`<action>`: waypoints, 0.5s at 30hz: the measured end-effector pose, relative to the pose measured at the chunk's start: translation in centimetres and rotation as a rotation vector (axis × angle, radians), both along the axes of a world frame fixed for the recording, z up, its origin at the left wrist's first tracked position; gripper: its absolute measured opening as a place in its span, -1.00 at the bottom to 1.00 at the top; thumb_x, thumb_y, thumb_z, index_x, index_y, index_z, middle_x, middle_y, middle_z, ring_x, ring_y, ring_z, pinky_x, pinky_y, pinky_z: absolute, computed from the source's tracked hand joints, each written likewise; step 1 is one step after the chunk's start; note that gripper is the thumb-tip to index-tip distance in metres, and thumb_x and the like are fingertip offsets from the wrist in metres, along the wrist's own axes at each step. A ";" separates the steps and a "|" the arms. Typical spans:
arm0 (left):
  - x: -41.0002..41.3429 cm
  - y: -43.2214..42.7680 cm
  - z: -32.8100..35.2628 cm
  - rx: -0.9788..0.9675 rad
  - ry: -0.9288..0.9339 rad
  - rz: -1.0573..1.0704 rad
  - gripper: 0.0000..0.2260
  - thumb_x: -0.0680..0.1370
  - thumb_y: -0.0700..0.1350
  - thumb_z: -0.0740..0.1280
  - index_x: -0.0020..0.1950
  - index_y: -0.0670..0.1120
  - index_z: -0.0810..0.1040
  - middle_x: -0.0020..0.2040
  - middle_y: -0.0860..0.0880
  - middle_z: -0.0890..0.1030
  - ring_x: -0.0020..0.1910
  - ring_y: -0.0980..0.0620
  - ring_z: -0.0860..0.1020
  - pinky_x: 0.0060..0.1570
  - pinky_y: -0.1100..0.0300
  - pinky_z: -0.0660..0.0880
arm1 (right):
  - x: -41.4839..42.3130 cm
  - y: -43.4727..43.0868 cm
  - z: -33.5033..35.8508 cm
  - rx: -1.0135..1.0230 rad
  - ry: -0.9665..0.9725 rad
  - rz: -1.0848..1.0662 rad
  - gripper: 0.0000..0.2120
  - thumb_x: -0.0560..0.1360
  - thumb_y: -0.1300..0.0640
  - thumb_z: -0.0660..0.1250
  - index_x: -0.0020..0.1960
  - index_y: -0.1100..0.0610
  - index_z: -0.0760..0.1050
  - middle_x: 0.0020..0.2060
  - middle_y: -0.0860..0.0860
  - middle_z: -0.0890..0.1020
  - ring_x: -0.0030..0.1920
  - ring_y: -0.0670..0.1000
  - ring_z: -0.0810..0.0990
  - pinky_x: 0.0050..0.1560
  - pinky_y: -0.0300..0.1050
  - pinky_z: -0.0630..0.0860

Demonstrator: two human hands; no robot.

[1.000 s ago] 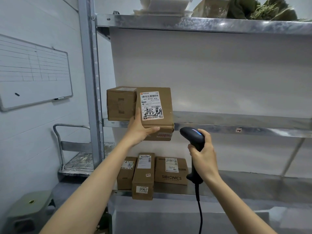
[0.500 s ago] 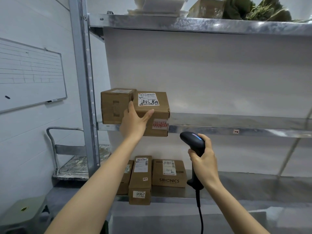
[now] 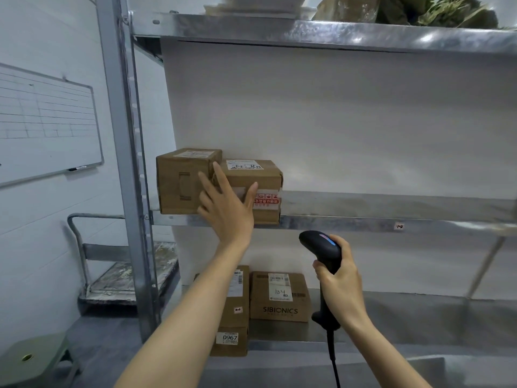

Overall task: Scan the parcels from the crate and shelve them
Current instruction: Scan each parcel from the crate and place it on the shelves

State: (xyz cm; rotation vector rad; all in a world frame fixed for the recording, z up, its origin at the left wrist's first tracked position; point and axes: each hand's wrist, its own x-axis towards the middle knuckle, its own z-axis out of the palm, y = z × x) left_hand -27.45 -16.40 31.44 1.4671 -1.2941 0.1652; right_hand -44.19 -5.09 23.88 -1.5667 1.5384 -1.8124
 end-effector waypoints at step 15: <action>-0.9 -4.7 -1.2 0.082 -0.105 0.056 -0.25 0.57 0.31 0.06 0.57 -0.07 -0.15 0.56 -0.22 -0.15 0.54 -0.23 -0.12 0.40 -0.32 -0.08 | -0.5 -2.0 -1.2 0.034 -0.009 -0.009 -0.50 0.48 0.34 0.33 0.17 -0.21 0.34 -0.09 -0.10 0.56 -0.20 -0.26 0.55 -0.33 -0.46 0.45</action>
